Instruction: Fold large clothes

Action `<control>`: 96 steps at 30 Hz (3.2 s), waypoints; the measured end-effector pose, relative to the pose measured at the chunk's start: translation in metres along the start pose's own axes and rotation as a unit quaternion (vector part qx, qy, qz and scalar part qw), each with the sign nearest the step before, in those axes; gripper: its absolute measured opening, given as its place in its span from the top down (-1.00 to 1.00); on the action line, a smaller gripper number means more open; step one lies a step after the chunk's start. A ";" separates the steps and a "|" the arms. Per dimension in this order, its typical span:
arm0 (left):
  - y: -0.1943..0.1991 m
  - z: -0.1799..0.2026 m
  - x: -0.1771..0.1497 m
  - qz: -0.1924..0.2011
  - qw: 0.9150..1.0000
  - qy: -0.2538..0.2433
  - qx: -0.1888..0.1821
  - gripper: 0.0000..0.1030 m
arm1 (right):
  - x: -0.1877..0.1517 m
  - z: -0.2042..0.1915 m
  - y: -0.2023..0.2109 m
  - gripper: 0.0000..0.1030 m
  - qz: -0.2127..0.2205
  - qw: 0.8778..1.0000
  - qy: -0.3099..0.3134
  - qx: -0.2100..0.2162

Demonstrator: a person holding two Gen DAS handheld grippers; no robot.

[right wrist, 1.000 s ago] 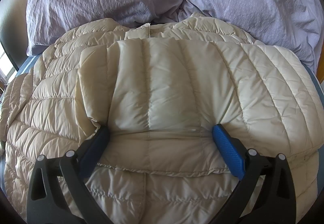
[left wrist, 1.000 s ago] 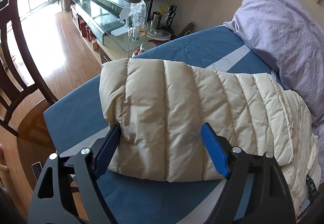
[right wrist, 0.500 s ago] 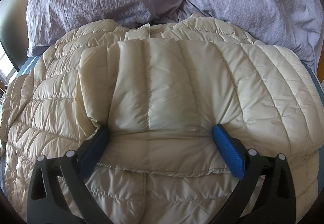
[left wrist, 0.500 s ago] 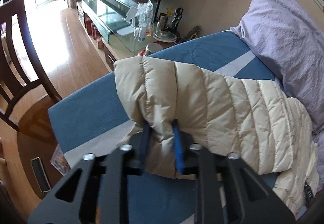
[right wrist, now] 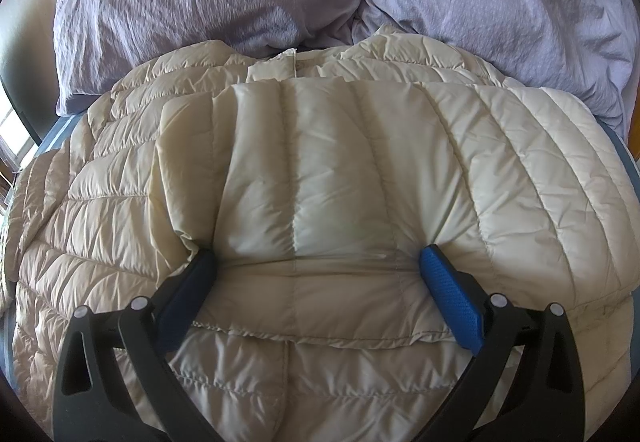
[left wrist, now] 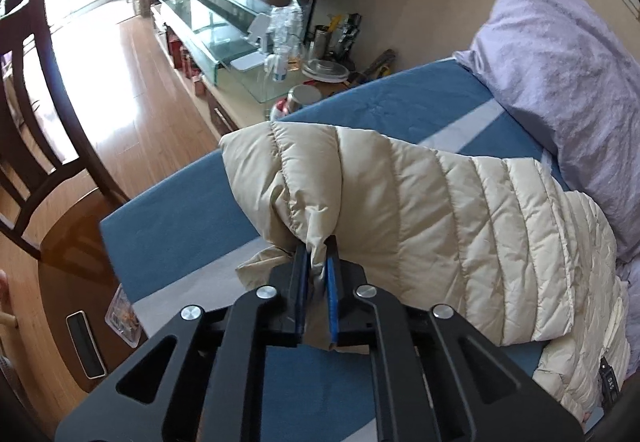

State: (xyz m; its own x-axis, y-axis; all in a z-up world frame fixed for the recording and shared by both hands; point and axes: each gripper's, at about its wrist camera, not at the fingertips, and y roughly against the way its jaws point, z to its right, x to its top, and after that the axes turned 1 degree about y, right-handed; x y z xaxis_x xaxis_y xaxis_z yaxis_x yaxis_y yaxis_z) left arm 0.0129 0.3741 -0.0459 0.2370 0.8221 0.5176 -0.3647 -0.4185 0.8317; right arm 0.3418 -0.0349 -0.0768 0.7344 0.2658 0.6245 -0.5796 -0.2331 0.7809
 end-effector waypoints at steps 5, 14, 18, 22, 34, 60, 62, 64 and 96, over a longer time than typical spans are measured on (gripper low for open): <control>0.003 -0.003 0.001 0.009 1.000 -0.003 0.025 -0.13 | 0.000 0.002 0.000 -0.97 0.000 1.000 -0.001 0.001; -0.006 -0.010 -0.001 0.001 0.999 0.013 0.030 -0.21 | 0.000 0.002 0.001 -0.97 0.000 1.000 -0.001 0.000; -0.005 0.000 -0.006 0.009 0.999 -0.003 0.036 -0.06 | 0.000 0.001 0.001 -0.97 0.001 1.000 -0.001 0.001; -0.004 0.005 -0.008 0.013 0.999 -0.004 0.031 0.39 | 0.000 0.001 0.001 -0.97 0.001 1.000 -0.002 0.002; 0.013 0.032 0.000 0.026 0.999 -0.017 0.006 0.91 | 0.001 0.003 0.000 -0.97 0.001 1.000 -0.002 0.002; 0.130 0.289 -0.071 0.027 0.937 -0.226 -0.267 0.91 | 0.026 -0.046 0.002 -0.96 -0.007 1.000 -0.006 0.029; 0.130 0.306 -0.086 0.018 0.930 -0.243 -0.274 0.91 | 0.029 -0.050 0.009 -0.96 0.003 0.999 -0.009 0.037; 0.129 0.323 -0.102 0.010 0.924 -0.262 -0.278 0.91 | 0.029 -0.053 0.017 -0.96 0.017 0.999 -0.007 0.034; 0.104 0.383 -0.159 -0.042 0.905 -0.338 -0.254 -0.25 | 0.043 -0.032 0.009 -0.96 0.074 0.997 -0.031 -0.011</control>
State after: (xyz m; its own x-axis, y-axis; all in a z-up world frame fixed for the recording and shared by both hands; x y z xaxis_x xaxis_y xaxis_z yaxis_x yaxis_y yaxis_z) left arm 0.2821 0.0520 0.0347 0.7177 0.3477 0.6034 -0.6454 0.0067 0.7638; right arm 0.3564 0.0046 -0.0423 0.6601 0.1719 0.7312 -0.6906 -0.2441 0.6808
